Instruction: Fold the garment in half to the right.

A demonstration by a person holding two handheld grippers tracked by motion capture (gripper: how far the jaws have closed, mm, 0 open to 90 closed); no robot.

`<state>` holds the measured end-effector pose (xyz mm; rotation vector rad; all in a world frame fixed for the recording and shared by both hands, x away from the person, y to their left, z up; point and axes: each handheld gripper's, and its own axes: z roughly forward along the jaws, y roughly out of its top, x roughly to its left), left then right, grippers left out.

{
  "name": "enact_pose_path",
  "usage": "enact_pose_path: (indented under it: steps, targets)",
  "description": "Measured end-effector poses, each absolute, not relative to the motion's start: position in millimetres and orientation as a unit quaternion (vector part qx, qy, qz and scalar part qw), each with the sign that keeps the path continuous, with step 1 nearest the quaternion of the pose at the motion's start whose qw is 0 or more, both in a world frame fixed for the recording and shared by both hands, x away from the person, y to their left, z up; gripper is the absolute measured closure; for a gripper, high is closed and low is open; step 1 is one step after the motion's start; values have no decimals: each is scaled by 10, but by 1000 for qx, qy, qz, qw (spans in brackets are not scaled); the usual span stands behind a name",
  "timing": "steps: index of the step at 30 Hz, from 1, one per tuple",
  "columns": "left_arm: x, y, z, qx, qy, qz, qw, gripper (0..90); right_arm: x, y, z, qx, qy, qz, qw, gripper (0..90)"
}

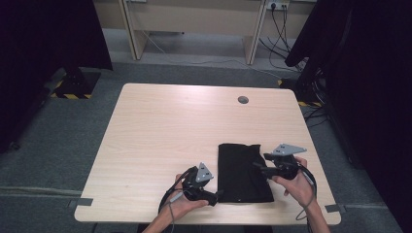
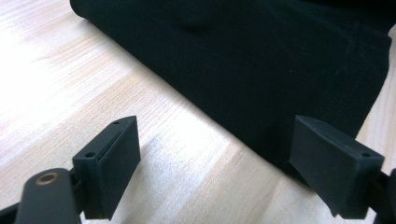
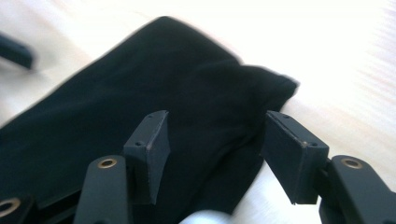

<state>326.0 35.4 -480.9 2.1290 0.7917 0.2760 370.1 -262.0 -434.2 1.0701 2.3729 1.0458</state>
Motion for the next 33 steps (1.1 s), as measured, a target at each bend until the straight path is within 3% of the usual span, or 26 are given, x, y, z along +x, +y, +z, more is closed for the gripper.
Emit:
enact_pose_path:
  steps: [4, 9, 17, 20, 23, 33]
  targets:
    - [3253, 368, -4827, 850, 320, 112, 404, 147, 3522, -2591, -4371, 364, 837, 375, 165, 423]
    - [3227, 361, -4833, 860, 304, 132, 388, 150, 3406, -2623, -4525, 351, 856, 321, 200, 462]
    - [3218, 411, -4834, 859, 304, 134, 390, 155, 3367, -2836, -4649, 386, 838, 332, 194, 467]
    - [3187, 471, -4826, 855, 300, 144, 397, 178, 3342, -2845, -4618, 393, 829, 343, 199, 399]
    - [3161, 608, -4804, 835, 330, 107, 427, 162, 3310, -2843, -4558, 386, 826, 356, 207, 362]
    - [3073, 1063, -4749, 831, 359, 131, 404, 102, 3197, -2676, -4428, 364, 829, 385, 178, 293]
